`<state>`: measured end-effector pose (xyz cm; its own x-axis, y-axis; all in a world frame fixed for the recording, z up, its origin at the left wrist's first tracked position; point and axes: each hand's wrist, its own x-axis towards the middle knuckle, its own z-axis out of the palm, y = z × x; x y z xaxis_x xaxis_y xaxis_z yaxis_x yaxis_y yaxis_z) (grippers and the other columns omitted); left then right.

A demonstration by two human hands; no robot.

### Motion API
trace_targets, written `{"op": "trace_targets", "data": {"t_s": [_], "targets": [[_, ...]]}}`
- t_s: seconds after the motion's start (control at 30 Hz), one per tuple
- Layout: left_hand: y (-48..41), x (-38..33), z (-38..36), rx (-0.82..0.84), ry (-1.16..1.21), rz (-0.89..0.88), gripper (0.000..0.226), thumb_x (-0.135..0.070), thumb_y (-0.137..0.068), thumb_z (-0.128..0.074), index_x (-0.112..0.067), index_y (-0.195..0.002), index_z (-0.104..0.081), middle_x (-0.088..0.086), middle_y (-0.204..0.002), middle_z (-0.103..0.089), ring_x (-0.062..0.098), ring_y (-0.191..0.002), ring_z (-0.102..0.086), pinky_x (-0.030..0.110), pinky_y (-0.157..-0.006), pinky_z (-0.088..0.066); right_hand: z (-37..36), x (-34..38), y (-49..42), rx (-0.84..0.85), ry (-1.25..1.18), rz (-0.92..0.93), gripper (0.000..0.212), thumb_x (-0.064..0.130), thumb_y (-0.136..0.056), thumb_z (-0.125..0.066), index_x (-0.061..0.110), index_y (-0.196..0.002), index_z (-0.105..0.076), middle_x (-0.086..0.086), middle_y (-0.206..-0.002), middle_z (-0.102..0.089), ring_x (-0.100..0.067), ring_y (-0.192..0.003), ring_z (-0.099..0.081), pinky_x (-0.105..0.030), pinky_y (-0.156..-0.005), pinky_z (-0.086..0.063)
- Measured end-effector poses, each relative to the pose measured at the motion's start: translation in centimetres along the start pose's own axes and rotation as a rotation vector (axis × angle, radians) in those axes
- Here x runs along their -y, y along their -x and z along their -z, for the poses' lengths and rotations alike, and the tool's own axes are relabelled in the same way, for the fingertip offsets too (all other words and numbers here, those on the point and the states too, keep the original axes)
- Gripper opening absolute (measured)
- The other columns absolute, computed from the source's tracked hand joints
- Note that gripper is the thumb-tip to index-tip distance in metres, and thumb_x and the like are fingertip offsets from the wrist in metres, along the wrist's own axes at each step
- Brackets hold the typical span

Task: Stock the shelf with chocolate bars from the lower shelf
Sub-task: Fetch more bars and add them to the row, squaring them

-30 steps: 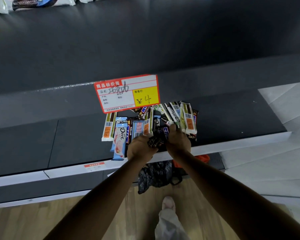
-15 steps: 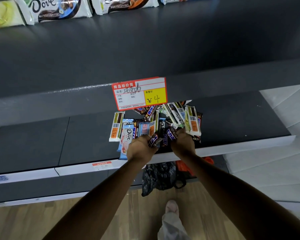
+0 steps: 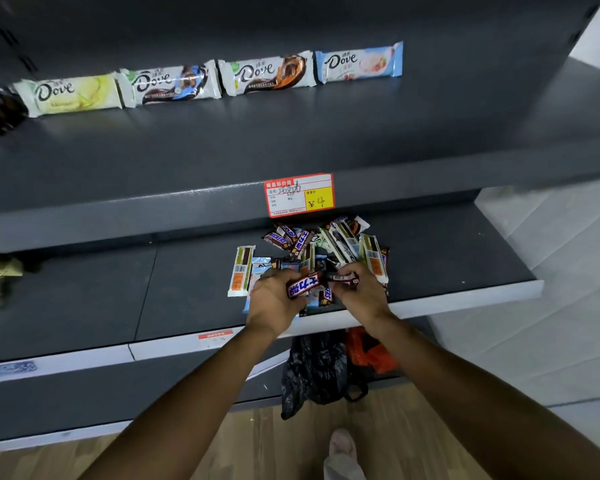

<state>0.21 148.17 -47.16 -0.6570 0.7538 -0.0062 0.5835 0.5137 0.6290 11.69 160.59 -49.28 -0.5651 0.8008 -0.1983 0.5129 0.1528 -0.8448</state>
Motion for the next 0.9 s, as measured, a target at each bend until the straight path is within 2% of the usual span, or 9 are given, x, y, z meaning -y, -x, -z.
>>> {"op": "trace_targets", "data": {"t_s": [0.07,0.17,0.3,0.43,0.53,0.6,0.73,0.83,0.9], "targets": [[1.2,-0.5,1.2,-0.013,0.050,-0.040,0.041,-0.020,-0.070,-0.080,-0.016,-0.109,-0.068,0.008,-0.104,-0.062,0.022,-0.090,-0.061,0.024,-0.081,-0.045,0.5,1.0,1.7,-0.031,-0.049,0.022,0.010,0.025,-0.084,-0.067,0.024,-0.084,-0.057,0.005,-0.091,-0.062,-0.019,-0.090,-0.061,-0.031,-0.078,-0.049],[2.4,-1.4,2.9,-0.020,0.095,-0.113,0.041,-0.019,-0.069,-0.081,-0.017,-0.108,-0.068,0.004,-0.100,-0.063,0.020,-0.090,-0.060,0.026,-0.082,-0.048,1.8,2.8,3.8,-0.027,-0.060,0.048,0.015,0.022,-0.083,-0.066,0.028,-0.073,-0.056,0.007,-0.082,-0.061,-0.022,-0.083,-0.064,-0.043,-0.081,-0.054],[4.1,-3.4,5.6,-0.059,0.146,-0.202,0.044,-0.021,-0.069,-0.082,-0.016,-0.111,-0.069,0.001,-0.102,-0.063,0.014,-0.091,-0.060,0.008,-0.076,-0.038,3.9,5.6,6.8,-0.045,-0.017,0.130,0.015,0.011,-0.080,-0.065,0.021,-0.073,-0.057,0.002,-0.075,-0.061,-0.023,-0.074,-0.064,-0.038,-0.074,-0.054],[5.2,-6.2,8.5,-0.065,0.224,-0.286,0.043,-0.019,-0.072,-0.080,-0.015,-0.113,-0.067,-0.002,-0.100,-0.059,0.011,-0.090,-0.059,0.007,-0.078,-0.041,5.9,8.0,8.9,-0.078,0.008,0.222,0.020,0.008,-0.080,-0.063,0.022,-0.068,-0.055,0.004,-0.065,-0.059,-0.016,-0.067,-0.060,-0.034,-0.068,-0.053],[5.5,-8.7,11.0,-0.075,0.292,-0.359,0.038,-0.015,-0.073,-0.078,-0.019,-0.110,-0.067,-0.006,-0.098,-0.062,0.002,-0.087,-0.059,0.002,-0.076,-0.041,7.6,10.0,9.8,-0.135,0.024,0.321,0.017,0.009,-0.081,-0.064,0.017,-0.067,-0.056,0.009,-0.058,-0.055,-0.003,-0.054,-0.051,-0.022,-0.056,-0.041],[5.1,-10.4,12.2,-0.066,0.385,-0.355,0.030,-0.018,-0.075,-0.077,-0.026,-0.101,-0.065,-0.010,-0.096,-0.066,0.000,-0.089,-0.061,0.010,-0.080,-0.046,8.9,11.4,10.2,-0.181,-0.013,0.396,0.021,0.014,-0.082,-0.065,0.016,-0.064,-0.055,0.008,-0.054,-0.053,-0.002,-0.048,-0.046,-0.017,-0.050,-0.037],[3.6,-14.0,14.1,-0.053,0.550,-0.317,0.006,-0.028,-0.082,-0.070,-0.030,-0.087,-0.066,-0.003,-0.086,-0.070,0.015,-0.083,-0.067,0.032,-0.080,-0.055,11.9,14.1,9.9,-0.254,-0.072,0.519,0.024,0.022,-0.082,-0.070,0.012,-0.063,-0.059,0.003,-0.060,-0.058,0.001,-0.052,-0.048,-0.010,-0.051,-0.037],[2.3,-17.0,14.8,-0.035,0.675,-0.247,0.010,-0.028,-0.088,-0.063,-0.021,-0.086,-0.068,0.005,-0.080,-0.071,0.019,-0.074,-0.068,0.034,-0.071,-0.056,14.5,15.4,8.5,-0.299,-0.061,0.601,0.025,0.023,-0.082,-0.071,0.013,-0.064,-0.057,0.006,-0.060,-0.056,0.000,-0.054,-0.048,-0.013,-0.052,-0.036],[1.0,-18.9,14.7,-0.035,0.714,-0.205,0.018,-0.030,-0.091,-0.059,-0.017,-0.084,-0.068,0.005,-0.076,-0.070,0.017,-0.067,-0.066,0.027,-0.061,-0.054,16.3,15.9,7.0,-0.337,-0.030,0.636,0.023,0.024,-0.080,-0.072,0.015,-0.068,-0.055,0.008,-0.065,-0.058,-0.001,-0.059,-0.051,-0.013,-0.055,-0.037]]}}
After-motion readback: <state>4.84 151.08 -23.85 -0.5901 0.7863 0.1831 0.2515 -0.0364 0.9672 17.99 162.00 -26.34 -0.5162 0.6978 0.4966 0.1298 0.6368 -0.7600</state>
